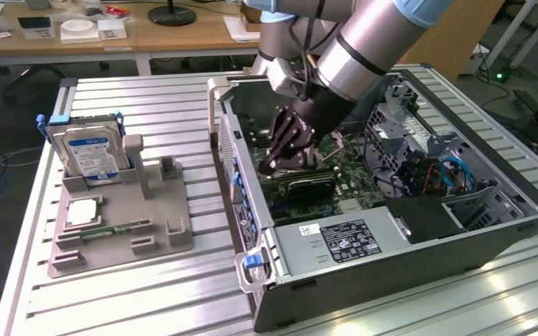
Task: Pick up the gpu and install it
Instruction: 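Press down on the gpu until it lock into place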
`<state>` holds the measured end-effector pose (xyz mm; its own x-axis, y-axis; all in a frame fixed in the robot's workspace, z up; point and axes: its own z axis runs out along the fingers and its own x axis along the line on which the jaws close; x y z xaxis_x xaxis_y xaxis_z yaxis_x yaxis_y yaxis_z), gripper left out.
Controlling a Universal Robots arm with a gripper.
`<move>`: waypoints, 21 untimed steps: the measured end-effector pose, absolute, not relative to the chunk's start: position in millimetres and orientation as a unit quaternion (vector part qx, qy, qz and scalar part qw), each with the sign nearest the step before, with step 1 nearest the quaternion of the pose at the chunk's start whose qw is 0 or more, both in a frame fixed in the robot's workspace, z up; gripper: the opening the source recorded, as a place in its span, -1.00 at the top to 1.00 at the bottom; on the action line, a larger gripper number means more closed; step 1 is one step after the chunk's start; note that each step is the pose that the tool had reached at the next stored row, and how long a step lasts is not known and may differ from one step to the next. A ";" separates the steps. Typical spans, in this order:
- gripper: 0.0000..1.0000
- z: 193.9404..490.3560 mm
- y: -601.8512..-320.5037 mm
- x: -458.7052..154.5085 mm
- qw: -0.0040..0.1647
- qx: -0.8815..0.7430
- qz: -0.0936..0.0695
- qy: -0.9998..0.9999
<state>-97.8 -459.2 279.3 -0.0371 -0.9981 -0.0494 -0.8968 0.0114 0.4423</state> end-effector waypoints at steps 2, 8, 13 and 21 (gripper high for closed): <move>0.80 279.3 -459.2 -96.6 0.153 0.676 -0.193 -0.694; 0.80 275.7 -459.2 -95.6 0.173 0.670 -0.211 -0.690; 0.80 268.9 -458.8 -91.2 0.174 0.670 -0.212 -0.690; 0.80 268.5 -447.8 -89.7 0.176 0.669 -0.212 -0.690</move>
